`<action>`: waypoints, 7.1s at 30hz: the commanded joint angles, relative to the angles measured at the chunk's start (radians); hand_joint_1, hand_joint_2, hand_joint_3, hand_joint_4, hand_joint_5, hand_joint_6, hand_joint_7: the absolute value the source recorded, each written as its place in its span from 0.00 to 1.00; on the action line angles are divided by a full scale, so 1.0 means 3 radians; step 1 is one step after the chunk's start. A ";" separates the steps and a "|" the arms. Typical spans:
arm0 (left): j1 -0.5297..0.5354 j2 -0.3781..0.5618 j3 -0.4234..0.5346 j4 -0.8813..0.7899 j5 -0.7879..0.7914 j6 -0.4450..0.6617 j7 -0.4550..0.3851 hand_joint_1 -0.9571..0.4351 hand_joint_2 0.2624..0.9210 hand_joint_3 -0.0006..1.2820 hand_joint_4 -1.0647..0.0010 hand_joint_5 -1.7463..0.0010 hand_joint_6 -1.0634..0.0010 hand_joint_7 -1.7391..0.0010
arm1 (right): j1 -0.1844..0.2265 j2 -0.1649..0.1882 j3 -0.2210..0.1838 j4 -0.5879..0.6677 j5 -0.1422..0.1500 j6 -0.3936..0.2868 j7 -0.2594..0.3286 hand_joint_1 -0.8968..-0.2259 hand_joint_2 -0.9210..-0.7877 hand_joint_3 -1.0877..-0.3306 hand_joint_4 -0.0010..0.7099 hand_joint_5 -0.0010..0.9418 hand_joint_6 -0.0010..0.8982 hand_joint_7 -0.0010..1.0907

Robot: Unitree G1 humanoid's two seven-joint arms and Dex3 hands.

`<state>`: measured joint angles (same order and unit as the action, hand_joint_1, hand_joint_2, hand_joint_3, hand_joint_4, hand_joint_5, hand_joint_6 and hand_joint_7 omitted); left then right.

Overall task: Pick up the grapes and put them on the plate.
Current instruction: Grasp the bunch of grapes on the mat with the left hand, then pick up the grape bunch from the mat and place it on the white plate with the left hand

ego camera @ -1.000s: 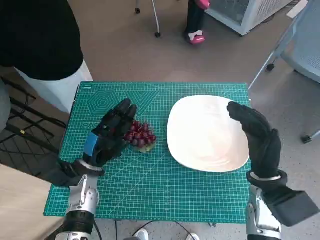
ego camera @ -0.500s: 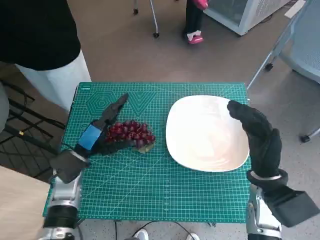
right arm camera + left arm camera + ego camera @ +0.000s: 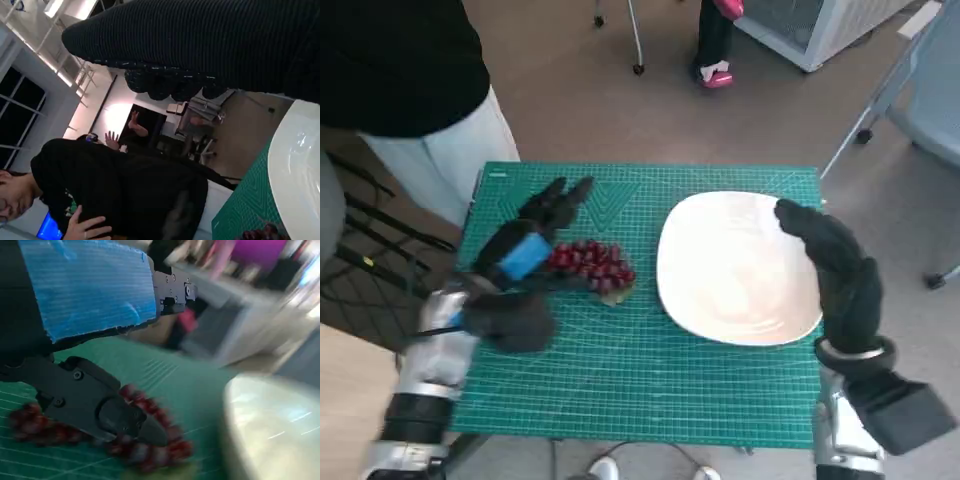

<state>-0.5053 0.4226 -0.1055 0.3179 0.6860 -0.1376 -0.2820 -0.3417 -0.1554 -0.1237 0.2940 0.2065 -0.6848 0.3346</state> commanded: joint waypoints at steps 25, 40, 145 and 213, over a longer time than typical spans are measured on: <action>-0.0985 -0.0264 -0.0979 0.1286 0.0267 0.0948 -0.0294 0.50 0.66 0.00 1.00 1.00 0.89 1.00 | 0.0084 -0.0017 -0.0063 0.0046 0.0035 0.0041 0.0016 0.40 0.00 0.29 0.50 0.01 0.10 0.35; -0.1324 -0.0435 -0.1171 0.2270 0.0210 0.0917 -0.0104 0.53 0.66 0.00 1.00 1.00 0.90 1.00 | 0.0121 -0.0014 -0.0072 0.0027 0.0047 0.0054 0.0005 0.40 0.00 0.30 0.51 0.01 0.11 0.34; -0.1472 -0.0470 -0.1462 0.3001 -0.0072 0.0512 0.0472 0.69 1.00 0.12 0.44 0.22 0.50 0.33 | 0.0066 -0.0021 -0.0060 0.0061 0.0029 0.0046 0.0014 0.42 0.00 0.29 0.54 0.01 0.13 0.32; -0.0937 0.0201 -0.0804 -0.0165 -0.0102 0.0939 -0.0143 0.69 1.00 0.06 0.38 0.34 0.41 0.32 | 0.0047 0.0005 -0.0055 0.0050 0.0010 0.0032 -0.0023 0.41 0.00 0.29 0.55 0.00 0.13 0.32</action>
<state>-0.7788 0.4876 -0.3552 0.2877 0.6590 0.1374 -0.3144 -0.3447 -0.1540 -0.1397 0.3029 0.2109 -0.6808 0.3324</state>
